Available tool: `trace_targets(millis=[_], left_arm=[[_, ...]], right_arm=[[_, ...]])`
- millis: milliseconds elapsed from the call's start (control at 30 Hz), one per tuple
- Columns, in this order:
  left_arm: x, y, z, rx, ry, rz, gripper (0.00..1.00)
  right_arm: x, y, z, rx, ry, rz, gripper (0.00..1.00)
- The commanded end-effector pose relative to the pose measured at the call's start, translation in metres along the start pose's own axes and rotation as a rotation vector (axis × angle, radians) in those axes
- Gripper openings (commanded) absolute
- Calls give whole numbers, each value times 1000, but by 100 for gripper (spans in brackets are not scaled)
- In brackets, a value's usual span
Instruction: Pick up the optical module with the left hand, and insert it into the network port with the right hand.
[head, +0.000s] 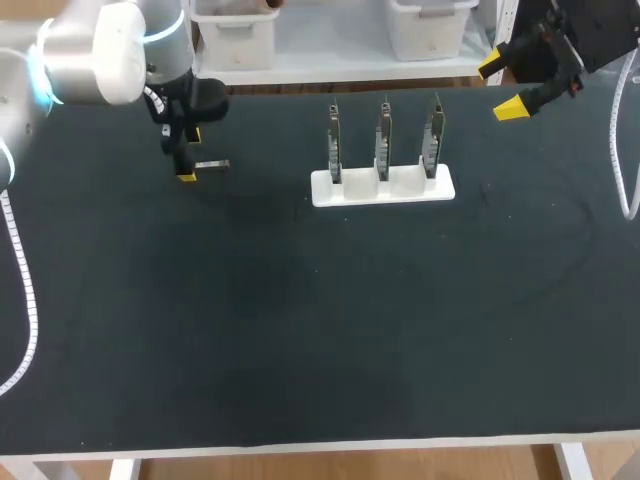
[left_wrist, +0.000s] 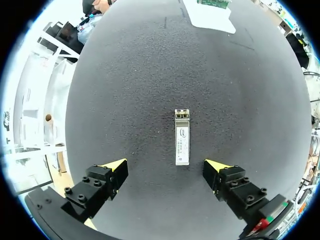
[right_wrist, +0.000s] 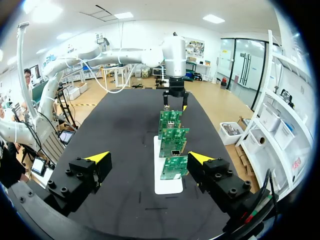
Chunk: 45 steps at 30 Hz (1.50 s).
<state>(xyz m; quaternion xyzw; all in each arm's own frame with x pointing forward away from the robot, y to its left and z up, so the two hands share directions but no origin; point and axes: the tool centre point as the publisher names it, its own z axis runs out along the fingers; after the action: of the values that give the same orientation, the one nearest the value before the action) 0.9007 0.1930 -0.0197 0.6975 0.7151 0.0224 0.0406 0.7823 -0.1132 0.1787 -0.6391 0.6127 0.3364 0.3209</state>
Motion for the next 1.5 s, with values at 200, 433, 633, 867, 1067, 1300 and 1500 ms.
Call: trace_targets(millis=[200, 433, 633, 867, 1067, 1300, 1500], left_arm=[[-4, 5, 8, 656, -5, -11, 100], [-9, 9, 12, 657, -10, -7, 100], [-11, 10, 13, 660, -8, -3, 100], [-12, 11, 11, 667, 3, 11, 100], [-12, 11, 11, 667, 3, 11, 100], [-12, 11, 11, 667, 3, 11, 100], [-12, 11, 11, 667, 3, 11, 100]], right_arm=[[0, 0, 0, 0, 0, -1, 100], [0, 0, 0, 0, 0, -1, 100], [0, 0, 0, 0, 0, -1, 100], [0, 0, 0, 0, 0, -1, 100], [0, 0, 0, 0, 0, -1, 100], [0, 0, 0, 0, 0, -1, 100], [0, 0, 0, 0, 0, -1, 100]])
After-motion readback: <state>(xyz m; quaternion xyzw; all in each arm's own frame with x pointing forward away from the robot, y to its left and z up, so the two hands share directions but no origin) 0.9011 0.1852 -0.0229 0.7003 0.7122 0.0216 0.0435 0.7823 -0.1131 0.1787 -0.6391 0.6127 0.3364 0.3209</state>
